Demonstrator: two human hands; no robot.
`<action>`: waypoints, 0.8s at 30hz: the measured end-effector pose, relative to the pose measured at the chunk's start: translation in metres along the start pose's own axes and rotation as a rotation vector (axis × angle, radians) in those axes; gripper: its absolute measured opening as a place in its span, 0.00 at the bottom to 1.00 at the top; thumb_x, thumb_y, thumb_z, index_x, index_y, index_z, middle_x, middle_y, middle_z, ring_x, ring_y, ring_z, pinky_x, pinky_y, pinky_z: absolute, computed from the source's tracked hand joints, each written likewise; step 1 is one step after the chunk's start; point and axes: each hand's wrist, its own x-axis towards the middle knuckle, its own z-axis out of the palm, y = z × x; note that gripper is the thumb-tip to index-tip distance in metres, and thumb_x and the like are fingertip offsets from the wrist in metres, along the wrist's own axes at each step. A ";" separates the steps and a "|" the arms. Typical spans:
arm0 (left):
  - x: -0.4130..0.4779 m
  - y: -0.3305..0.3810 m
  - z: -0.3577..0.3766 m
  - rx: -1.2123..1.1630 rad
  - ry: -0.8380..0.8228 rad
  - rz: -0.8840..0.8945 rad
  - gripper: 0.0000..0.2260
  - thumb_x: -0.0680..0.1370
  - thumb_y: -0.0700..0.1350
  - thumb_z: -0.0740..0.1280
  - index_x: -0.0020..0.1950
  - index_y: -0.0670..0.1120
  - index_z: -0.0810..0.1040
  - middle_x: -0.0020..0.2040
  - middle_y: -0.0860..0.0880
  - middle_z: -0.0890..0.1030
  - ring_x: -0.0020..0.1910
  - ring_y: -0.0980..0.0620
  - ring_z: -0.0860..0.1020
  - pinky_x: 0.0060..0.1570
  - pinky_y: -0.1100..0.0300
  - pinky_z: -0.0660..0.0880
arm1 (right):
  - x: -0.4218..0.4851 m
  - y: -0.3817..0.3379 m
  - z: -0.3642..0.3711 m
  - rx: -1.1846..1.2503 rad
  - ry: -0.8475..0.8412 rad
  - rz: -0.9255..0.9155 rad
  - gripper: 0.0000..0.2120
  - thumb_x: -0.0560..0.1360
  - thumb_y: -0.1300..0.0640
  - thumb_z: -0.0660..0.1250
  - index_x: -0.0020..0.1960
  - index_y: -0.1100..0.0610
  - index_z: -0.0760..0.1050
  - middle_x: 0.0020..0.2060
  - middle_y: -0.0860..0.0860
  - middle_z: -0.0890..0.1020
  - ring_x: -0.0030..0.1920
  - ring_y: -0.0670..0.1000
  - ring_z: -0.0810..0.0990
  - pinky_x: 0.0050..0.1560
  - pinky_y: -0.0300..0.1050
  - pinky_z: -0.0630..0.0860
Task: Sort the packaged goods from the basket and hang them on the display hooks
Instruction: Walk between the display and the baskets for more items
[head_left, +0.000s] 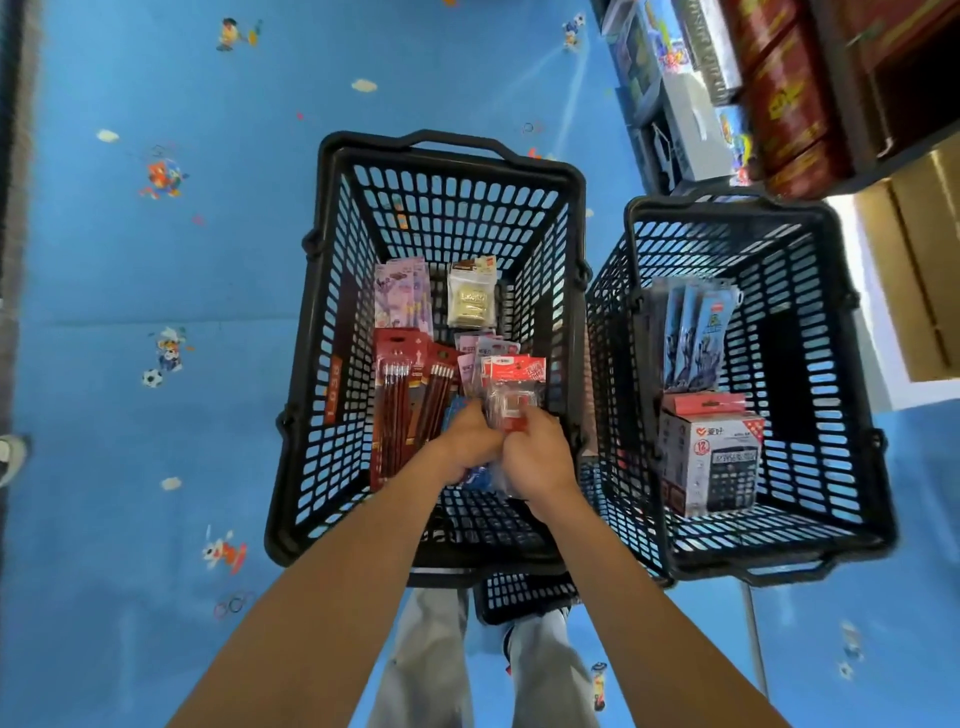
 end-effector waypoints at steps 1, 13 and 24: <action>0.002 -0.001 0.000 -0.018 0.007 -0.022 0.21 0.73 0.37 0.76 0.64 0.47 0.76 0.56 0.45 0.83 0.58 0.48 0.82 0.60 0.51 0.80 | -0.002 -0.002 -0.002 -0.001 -0.006 -0.002 0.26 0.71 0.61 0.57 0.67 0.56 0.76 0.63 0.57 0.77 0.60 0.58 0.78 0.66 0.57 0.76; 0.013 0.005 0.003 -0.129 -0.004 -0.136 0.12 0.73 0.40 0.76 0.54 0.44 0.80 0.51 0.39 0.85 0.51 0.42 0.86 0.53 0.41 0.83 | -0.003 -0.002 -0.003 0.080 0.006 0.035 0.23 0.76 0.65 0.58 0.69 0.56 0.73 0.62 0.55 0.79 0.61 0.56 0.78 0.64 0.58 0.77; 0.028 0.006 0.001 -0.228 -0.017 -0.182 0.25 0.64 0.36 0.74 0.61 0.37 0.80 0.49 0.38 0.86 0.49 0.42 0.87 0.50 0.46 0.84 | -0.004 0.006 -0.001 0.184 0.008 0.084 0.24 0.76 0.61 0.57 0.70 0.47 0.66 0.56 0.51 0.80 0.55 0.55 0.80 0.61 0.60 0.78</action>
